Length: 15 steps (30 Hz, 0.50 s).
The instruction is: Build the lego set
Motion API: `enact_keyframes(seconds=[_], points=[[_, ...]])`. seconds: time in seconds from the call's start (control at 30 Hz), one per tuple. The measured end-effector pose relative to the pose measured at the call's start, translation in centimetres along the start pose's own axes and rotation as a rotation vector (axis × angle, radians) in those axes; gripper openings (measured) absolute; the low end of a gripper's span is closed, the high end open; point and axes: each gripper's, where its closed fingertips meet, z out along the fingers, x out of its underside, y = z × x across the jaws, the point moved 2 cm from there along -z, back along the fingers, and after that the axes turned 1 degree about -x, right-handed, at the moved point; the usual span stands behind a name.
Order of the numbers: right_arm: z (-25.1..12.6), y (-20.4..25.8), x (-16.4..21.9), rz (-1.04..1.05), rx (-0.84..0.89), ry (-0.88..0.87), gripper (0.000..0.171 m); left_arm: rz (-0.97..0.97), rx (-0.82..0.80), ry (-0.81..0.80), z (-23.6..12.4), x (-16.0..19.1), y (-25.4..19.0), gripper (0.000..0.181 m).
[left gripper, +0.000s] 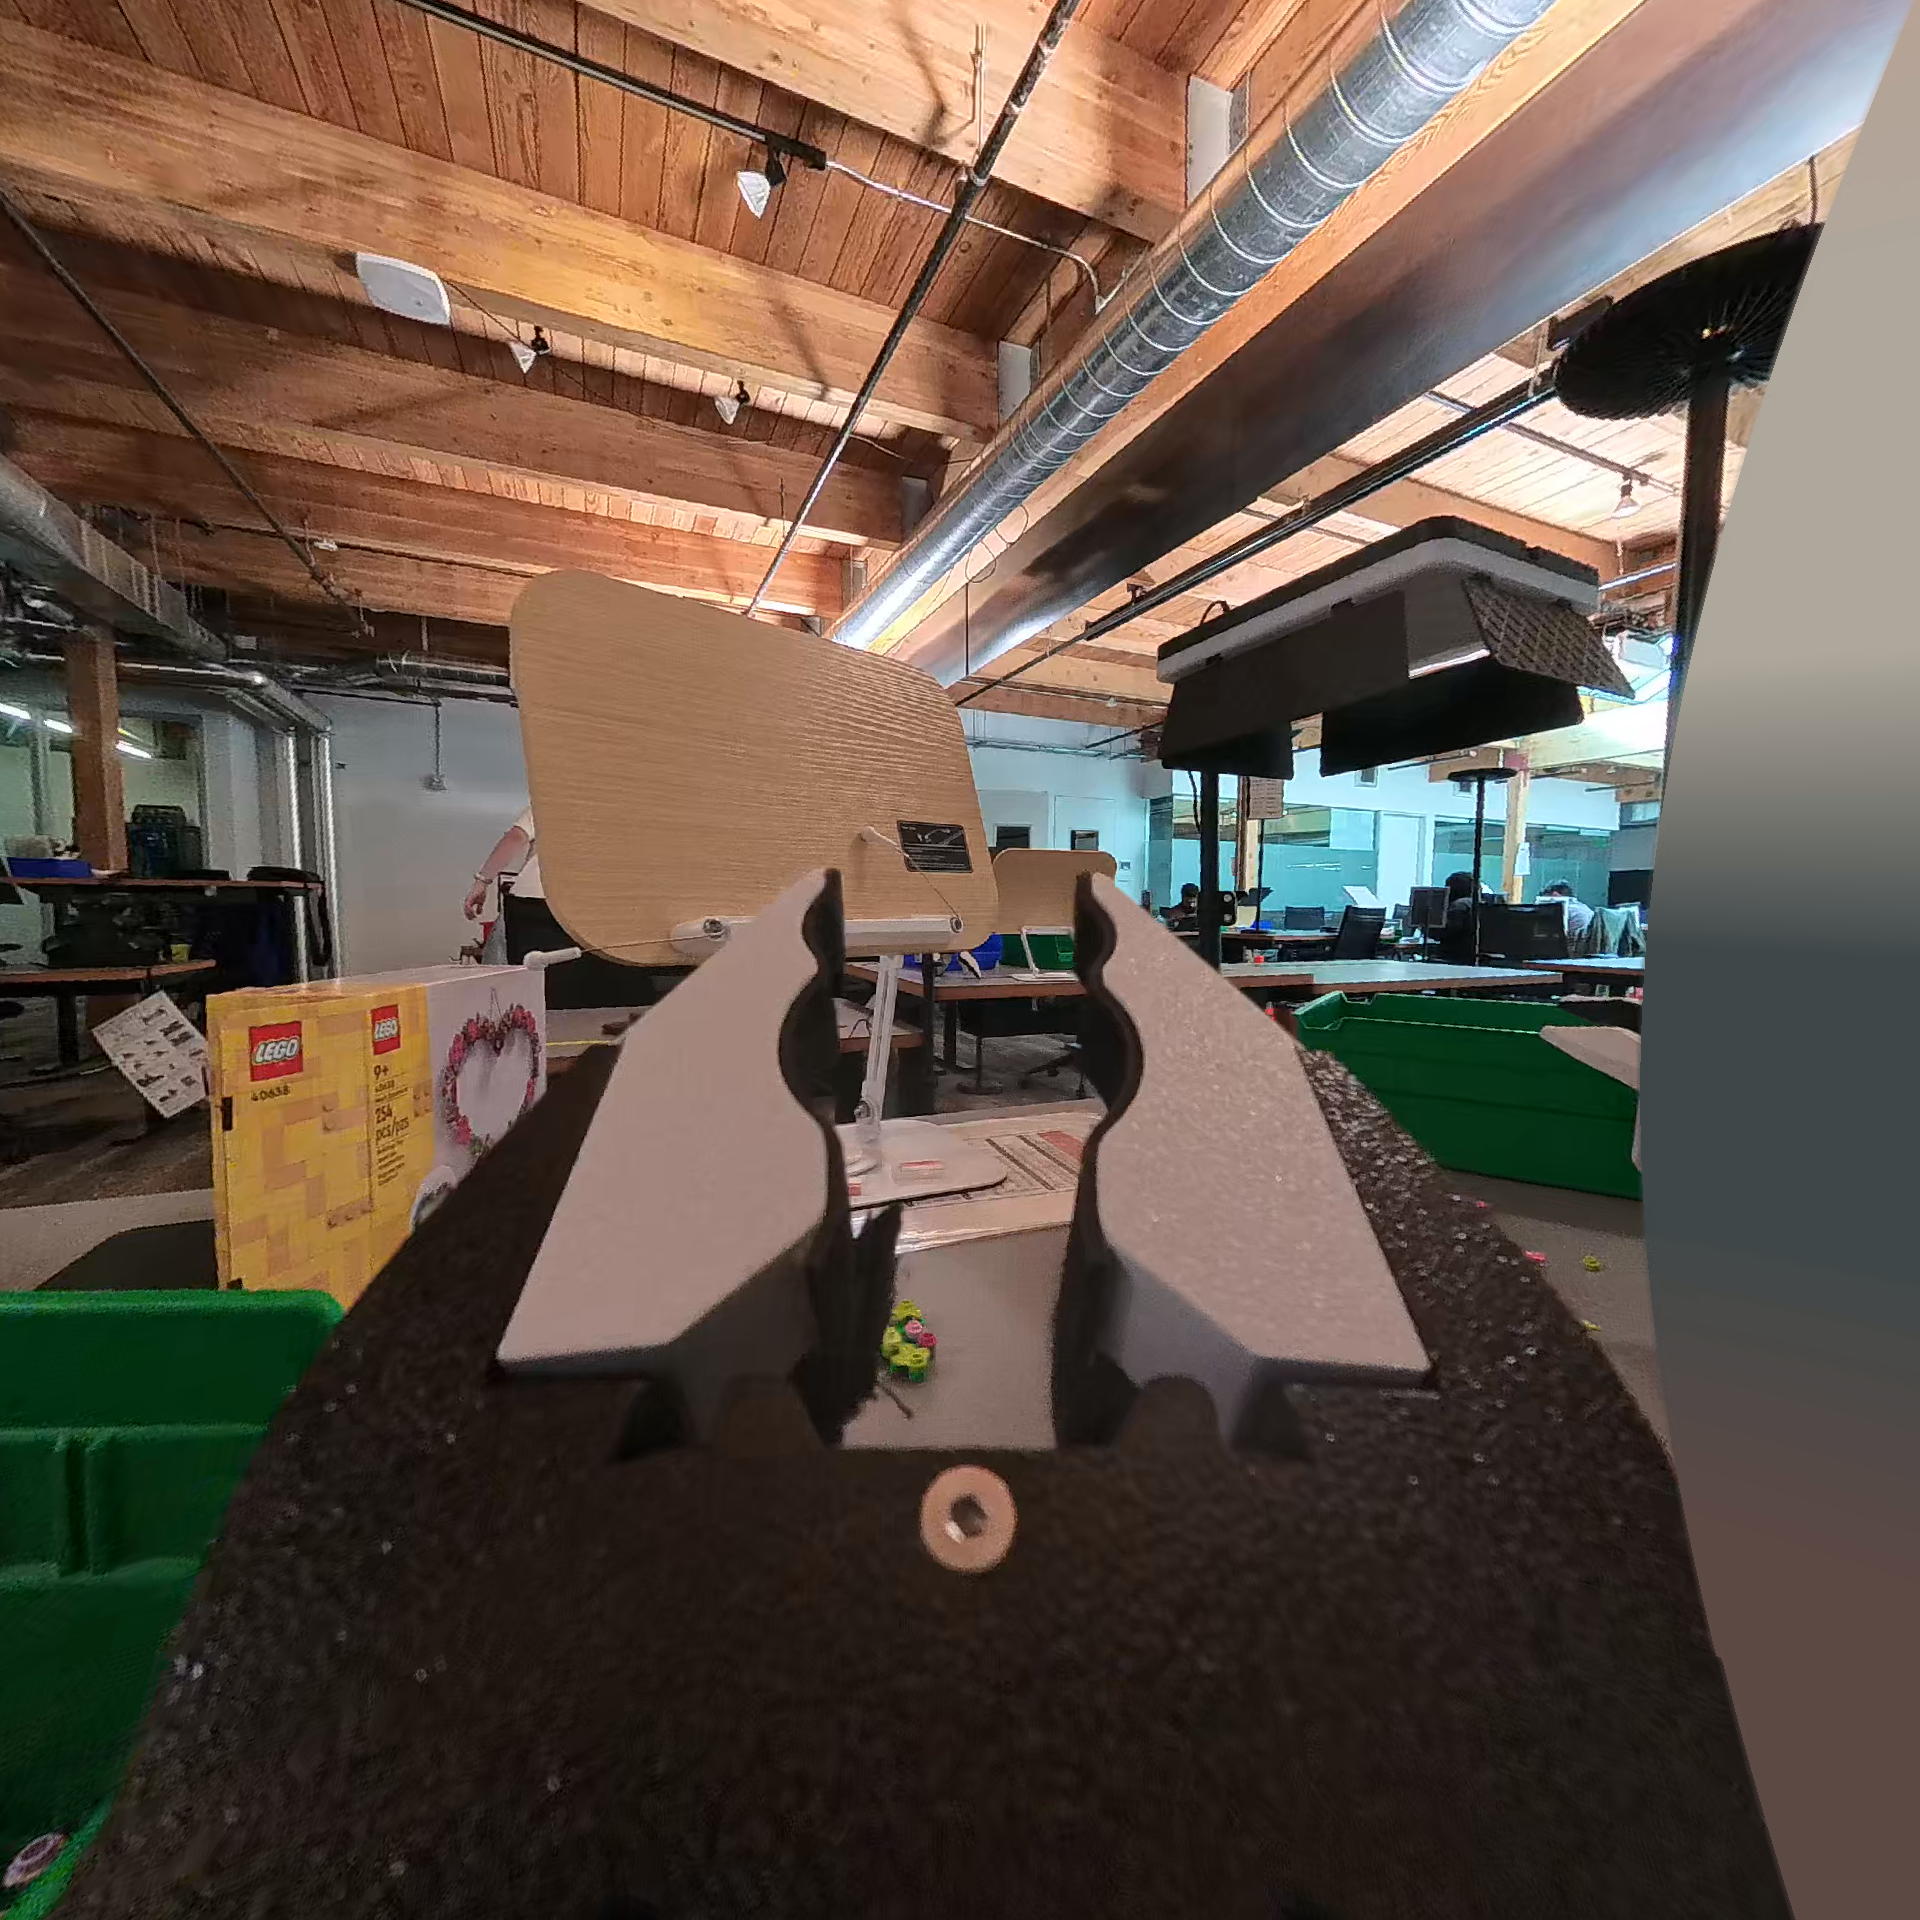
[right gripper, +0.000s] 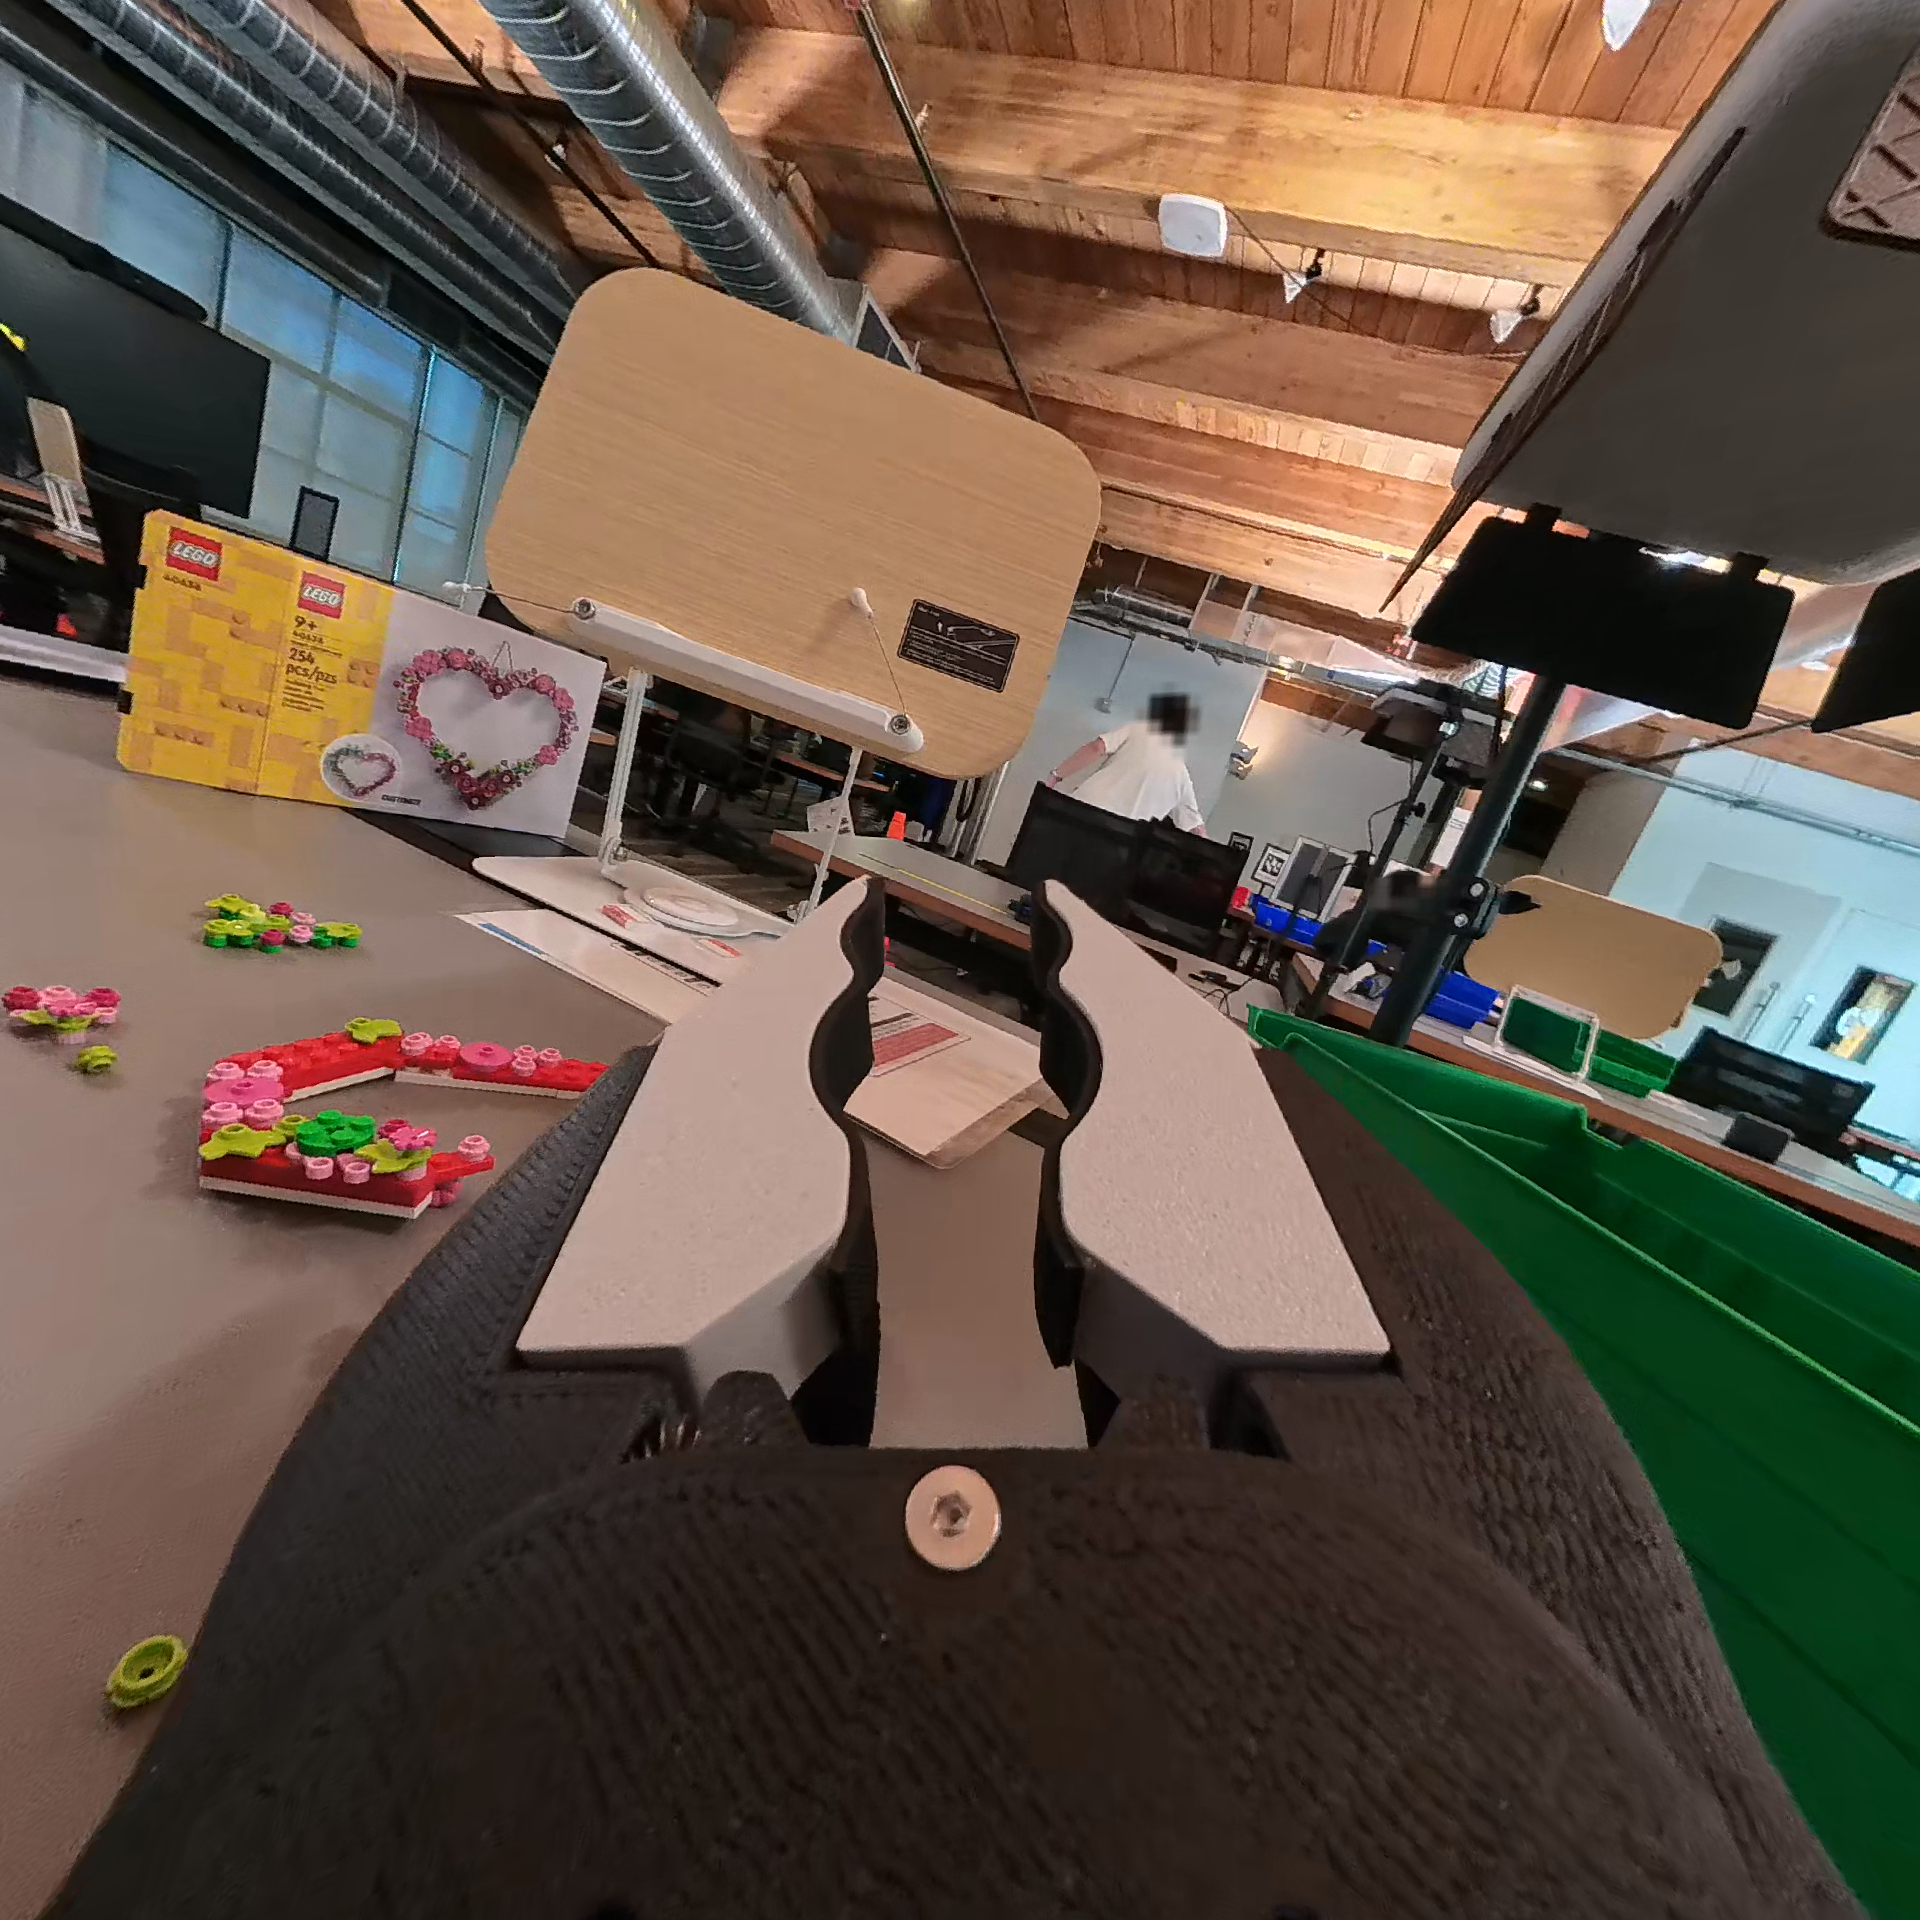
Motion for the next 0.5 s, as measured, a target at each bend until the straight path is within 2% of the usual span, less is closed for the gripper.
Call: enact_keyframes(seconds=[0.5], points=[[0.00,-0.15,0.24,0.017,0.005,0.010,0.024,-0.011,0.019,0.012,0.08,0.18,-0.36,0.041]])
